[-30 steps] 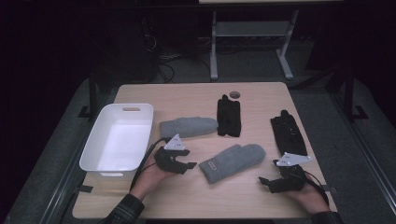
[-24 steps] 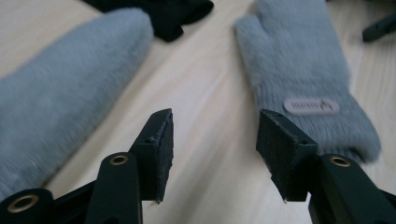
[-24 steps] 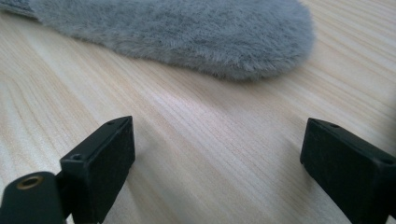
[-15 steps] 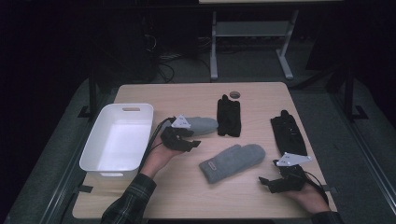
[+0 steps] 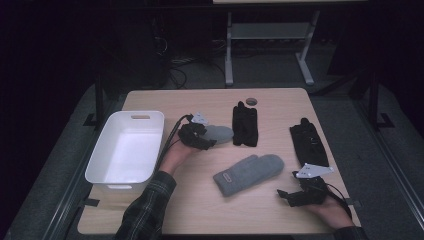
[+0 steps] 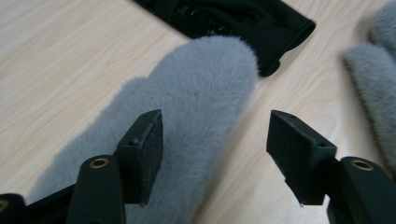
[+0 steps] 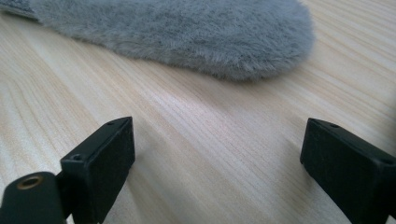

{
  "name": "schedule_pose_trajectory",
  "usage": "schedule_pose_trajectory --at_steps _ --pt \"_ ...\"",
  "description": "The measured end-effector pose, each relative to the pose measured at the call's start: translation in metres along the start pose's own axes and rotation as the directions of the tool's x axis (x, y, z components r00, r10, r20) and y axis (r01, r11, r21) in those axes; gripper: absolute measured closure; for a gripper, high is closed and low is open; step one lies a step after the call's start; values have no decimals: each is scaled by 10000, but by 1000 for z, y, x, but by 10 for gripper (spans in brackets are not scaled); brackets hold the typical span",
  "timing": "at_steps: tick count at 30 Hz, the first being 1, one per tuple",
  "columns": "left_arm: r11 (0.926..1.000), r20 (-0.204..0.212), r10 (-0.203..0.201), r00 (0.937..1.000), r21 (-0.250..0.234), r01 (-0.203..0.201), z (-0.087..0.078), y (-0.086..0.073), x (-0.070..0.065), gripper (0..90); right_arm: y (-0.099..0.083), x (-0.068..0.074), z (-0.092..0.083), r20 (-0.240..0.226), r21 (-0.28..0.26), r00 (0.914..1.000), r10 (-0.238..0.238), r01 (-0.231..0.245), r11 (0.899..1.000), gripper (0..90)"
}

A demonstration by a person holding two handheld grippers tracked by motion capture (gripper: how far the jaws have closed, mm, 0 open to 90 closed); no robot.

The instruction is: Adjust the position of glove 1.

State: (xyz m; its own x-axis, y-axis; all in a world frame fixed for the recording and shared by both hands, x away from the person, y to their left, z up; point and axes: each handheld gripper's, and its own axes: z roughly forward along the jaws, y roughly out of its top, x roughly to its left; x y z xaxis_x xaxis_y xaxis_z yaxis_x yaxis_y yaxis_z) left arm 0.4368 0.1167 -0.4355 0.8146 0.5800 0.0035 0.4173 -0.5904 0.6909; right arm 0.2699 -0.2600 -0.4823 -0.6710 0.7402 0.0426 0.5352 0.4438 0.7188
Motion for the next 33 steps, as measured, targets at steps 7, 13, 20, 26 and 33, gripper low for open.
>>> schedule_pose_trajectory --at_steps 7,13,20,26,33 --pt "9979 -221 321 9992 575 -308 14 -5 5 440 0 0 0 5 -3 10000 -1 1 10000 99" --pt "9992 -186 -97 9998 389 104 12 -9 9 831 0 -1 0 -15 -6 10000 -5 5 10000 99" --pt "9993 -238 -380 9990 41 381 -1 -4 7 868 0 0 0 -12 0 10000 18 -18 10000 100" --pt "9978 -166 -488 9987 -459 480 -8 4 -4 871 0 0 0 -3 5 10000 -13 13 10000 100" --pt "9959 345 -573 9978 -679 596 -3 15 -26 871 0 0 0 8 -9 10000 -15 15 10000 100"
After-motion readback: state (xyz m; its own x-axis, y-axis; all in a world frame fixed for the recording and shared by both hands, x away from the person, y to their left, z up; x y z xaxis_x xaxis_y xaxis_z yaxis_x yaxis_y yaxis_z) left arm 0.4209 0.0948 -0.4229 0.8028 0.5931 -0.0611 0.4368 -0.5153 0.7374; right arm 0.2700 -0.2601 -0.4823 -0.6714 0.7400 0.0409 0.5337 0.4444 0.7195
